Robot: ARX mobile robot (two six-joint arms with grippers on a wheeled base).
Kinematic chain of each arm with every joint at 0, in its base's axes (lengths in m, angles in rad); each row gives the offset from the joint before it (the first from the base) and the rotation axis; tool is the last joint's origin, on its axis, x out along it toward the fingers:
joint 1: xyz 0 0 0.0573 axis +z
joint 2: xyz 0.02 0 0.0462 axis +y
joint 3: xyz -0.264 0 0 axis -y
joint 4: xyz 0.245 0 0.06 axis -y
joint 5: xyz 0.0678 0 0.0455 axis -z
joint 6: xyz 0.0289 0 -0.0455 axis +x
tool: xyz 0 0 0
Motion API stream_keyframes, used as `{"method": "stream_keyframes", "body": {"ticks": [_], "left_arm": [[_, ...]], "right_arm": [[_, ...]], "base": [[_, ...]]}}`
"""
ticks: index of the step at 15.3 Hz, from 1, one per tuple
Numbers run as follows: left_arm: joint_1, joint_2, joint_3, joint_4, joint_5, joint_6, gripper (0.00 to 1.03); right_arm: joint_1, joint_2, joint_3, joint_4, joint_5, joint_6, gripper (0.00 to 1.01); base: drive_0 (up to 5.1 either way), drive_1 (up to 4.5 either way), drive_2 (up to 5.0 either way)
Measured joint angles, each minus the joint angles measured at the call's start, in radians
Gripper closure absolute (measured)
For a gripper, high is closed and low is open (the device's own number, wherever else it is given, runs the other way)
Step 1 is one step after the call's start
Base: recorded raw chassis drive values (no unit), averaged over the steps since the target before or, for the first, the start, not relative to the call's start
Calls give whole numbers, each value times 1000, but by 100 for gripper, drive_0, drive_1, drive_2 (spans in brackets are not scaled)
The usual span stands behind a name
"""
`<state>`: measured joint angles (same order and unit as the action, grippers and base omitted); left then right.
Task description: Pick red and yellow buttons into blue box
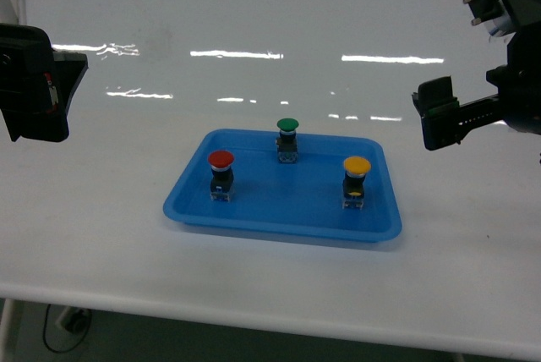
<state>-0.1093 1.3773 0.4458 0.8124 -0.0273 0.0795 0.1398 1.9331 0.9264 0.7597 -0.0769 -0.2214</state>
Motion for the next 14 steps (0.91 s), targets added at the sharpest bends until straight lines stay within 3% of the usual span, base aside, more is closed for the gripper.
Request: {"method": "stream_keyframes", "body": {"ticks": [4,7,10,14], "left_arm": [[0,0,0,0,0,0,5],[0,0,0,0,0,0,5],[0,0,0,0,0,0,5],[0,0,0,0,0,0,5]], "right_arm": [[33,207,114,-58,-11,-39,3],[91,227,183,-100,-92,-61,3],[87,327,287,-182,-67,-84,3],[82,331,304,-174,-61,-91,3]], "base": [[0,0,0],[0,0,0],[0,0,0],[0,0,0]]}}
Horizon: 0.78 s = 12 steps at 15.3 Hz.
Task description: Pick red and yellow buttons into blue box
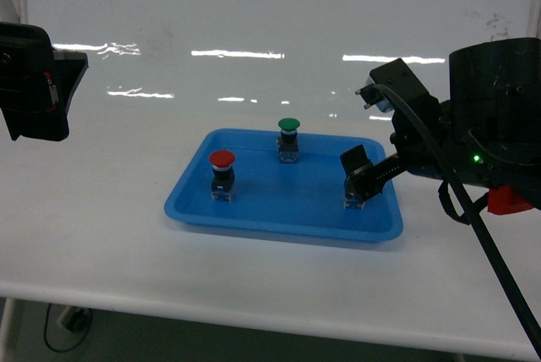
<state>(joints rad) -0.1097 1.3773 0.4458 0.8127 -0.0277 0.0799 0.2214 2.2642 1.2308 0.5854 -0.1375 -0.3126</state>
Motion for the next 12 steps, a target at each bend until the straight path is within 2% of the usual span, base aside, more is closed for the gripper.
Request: {"method": "stream_keyframes", "body": {"ticks": [5,7,12], "left_arm": [[0,0,0,0,0,0,5],[0,0,0,0,0,0,5],[0,0,0,0,0,0,5]], "right_arm": [[0,53,51,-44,-2,1,3],[-1,146,160,-72,9,-2,3],[1,215,235,-114,2,-18,3]], "base": [[0,0,0],[0,0,0],[0,0,0]]}}
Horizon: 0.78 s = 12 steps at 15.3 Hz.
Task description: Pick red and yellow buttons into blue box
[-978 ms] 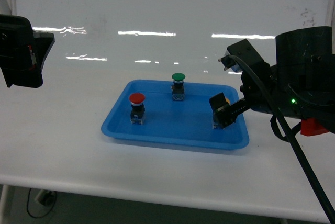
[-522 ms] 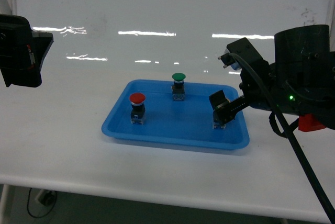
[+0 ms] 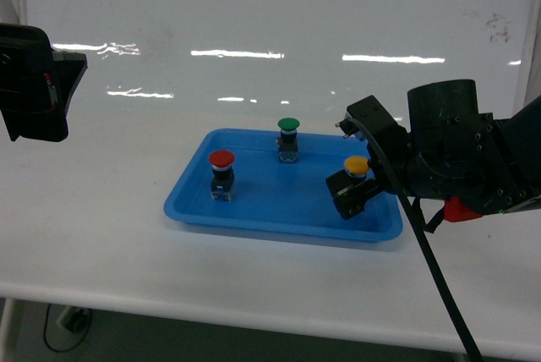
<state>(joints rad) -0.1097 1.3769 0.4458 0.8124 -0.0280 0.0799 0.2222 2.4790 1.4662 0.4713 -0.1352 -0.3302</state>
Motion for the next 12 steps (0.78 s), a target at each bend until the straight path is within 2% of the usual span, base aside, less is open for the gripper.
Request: {"method": "stream_keyframes", "body": {"ticks": [6,9,12], "left_arm": [[0,0,0,0,0,0,5],[0,0,0,0,0,0,5],[0,0,0,0,0,0,5]], "right_arm": [[8,6,16,-8,-11,-5,3],[8,6,16,-8,-11,-5,31],[8,6,16,-8,-12,-8,66]], "base": [[0,0,0],[0,0,0],[0,0,0]]}}
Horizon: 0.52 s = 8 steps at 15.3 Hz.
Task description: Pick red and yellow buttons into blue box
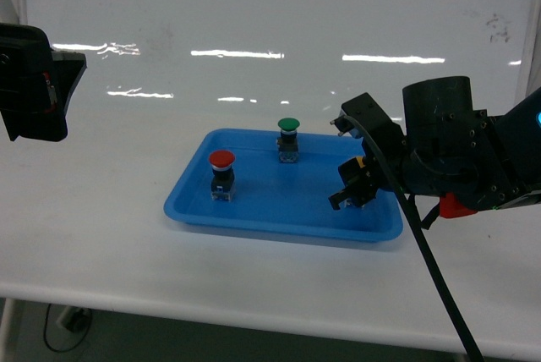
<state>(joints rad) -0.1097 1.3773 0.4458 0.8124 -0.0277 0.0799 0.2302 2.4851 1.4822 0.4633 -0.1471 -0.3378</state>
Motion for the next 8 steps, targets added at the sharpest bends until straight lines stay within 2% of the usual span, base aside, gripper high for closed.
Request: {"method": "stream_keyframes", "body": {"ticks": [4,5,8], "left_arm": [[0,0,0,0,0,0,5],[0,0,0,0,0,0,5],[0,0,0,0,0,0,5]], "right_arm": [[-2,0,-5,16,6,0,67],[-7,-18,-47,60,17,13,67],[-32,-173,-206,138,3,62,67]], "base": [[0,0,0],[0,0,0],[0,0,0]]}}
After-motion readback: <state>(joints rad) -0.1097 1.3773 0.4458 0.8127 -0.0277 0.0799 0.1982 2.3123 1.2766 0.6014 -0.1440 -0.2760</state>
